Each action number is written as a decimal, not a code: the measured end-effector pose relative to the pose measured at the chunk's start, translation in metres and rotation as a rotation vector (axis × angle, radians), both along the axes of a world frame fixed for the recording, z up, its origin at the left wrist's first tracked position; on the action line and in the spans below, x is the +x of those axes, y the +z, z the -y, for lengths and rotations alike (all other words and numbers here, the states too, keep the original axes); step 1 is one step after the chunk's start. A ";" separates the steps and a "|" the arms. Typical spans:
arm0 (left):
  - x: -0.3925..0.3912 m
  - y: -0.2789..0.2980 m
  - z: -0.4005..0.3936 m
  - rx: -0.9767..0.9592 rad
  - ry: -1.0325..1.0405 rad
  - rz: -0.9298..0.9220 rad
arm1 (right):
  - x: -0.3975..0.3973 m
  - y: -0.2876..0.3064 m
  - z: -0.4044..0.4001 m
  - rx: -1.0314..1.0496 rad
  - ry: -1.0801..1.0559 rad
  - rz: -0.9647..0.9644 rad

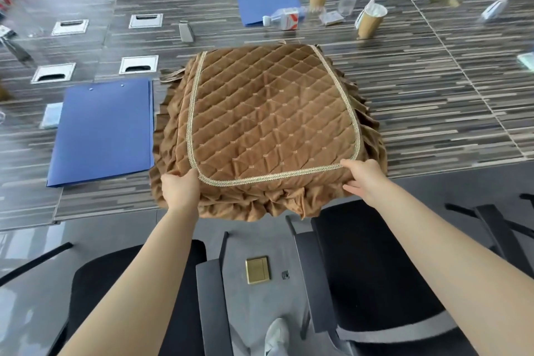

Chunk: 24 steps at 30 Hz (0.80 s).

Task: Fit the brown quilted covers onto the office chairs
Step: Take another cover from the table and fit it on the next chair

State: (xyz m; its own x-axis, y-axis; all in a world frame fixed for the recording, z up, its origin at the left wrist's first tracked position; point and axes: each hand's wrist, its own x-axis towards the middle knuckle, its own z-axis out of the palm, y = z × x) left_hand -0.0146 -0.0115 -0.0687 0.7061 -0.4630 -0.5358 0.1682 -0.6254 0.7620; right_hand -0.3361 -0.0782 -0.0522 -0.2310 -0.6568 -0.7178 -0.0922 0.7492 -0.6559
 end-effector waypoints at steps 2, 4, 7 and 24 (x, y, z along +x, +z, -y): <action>0.004 0.001 0.007 -0.025 0.056 0.016 | -0.003 -0.001 0.010 0.026 -0.083 0.085; 0.009 0.006 0.015 -0.039 0.111 -0.025 | -0.004 0.003 0.016 0.053 -0.142 0.125; 0.019 0.011 0.026 -0.079 0.162 -0.147 | -0.002 0.012 0.028 0.041 -0.199 0.192; -0.005 0.093 -0.002 -0.364 -0.169 -0.089 | -0.019 0.085 0.004 -0.320 -0.219 0.586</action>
